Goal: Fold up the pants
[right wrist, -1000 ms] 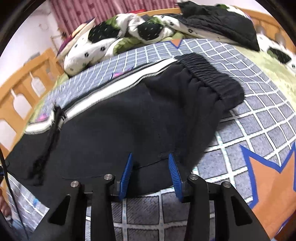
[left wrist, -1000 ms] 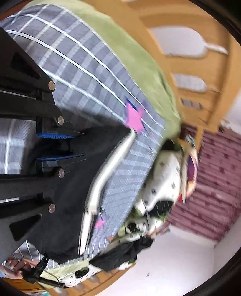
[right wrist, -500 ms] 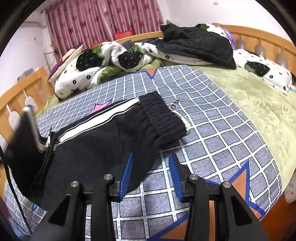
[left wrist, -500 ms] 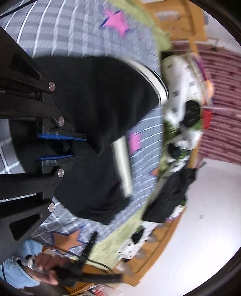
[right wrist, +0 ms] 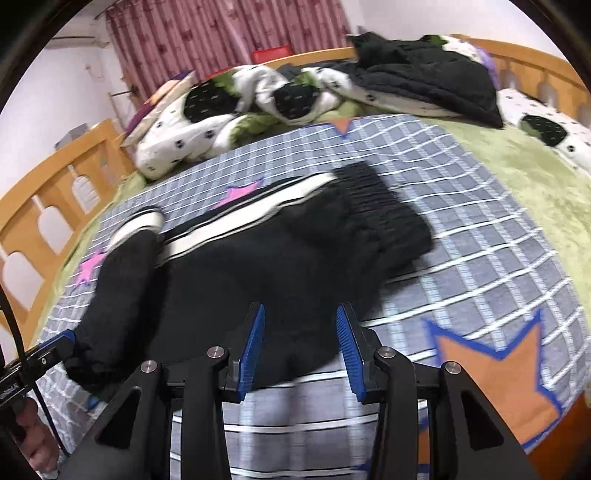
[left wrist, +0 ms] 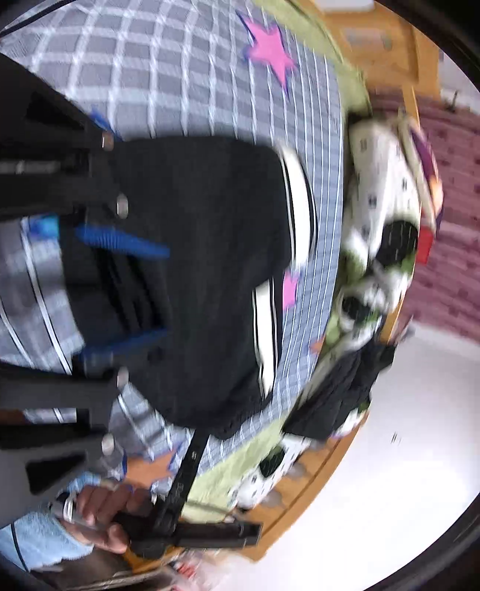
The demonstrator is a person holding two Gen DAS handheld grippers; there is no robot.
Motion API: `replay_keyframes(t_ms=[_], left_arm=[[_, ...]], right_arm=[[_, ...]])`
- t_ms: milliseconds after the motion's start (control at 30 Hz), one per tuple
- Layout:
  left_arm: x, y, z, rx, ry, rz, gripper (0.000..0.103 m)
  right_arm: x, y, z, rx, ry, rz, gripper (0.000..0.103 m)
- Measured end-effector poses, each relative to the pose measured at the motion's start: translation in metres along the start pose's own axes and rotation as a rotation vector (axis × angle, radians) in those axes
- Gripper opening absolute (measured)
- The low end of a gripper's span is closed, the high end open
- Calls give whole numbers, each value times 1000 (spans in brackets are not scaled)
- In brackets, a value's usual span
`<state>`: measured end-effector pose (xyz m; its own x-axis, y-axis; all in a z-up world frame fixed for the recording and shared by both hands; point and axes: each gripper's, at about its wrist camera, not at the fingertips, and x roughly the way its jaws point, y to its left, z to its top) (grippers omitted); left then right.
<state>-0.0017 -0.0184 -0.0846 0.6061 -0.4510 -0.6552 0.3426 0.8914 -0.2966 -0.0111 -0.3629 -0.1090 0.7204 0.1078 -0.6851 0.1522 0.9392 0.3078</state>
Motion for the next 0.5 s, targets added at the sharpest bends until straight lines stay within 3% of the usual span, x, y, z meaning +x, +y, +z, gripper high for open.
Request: replay_keyframes(t_ms=[133,200,300,400,500], left_arm=[[-14,53,-28,-163,-18,79,53],[-16,76,-39,-237,-2,77,53],[-18,96,-51,-287,23,64,53],[-16,98,-58,-291,34,51,53],[-10,92,-54,-272,38,33,53]], right_arm=[[13,33,-12,11,63,156,41],[20,48,-20,22,96,228,41],[30,69,-27,53,126,320,42],[47,76,-28,175,179,444,42],[60,84,-28,216,196,453,42]])
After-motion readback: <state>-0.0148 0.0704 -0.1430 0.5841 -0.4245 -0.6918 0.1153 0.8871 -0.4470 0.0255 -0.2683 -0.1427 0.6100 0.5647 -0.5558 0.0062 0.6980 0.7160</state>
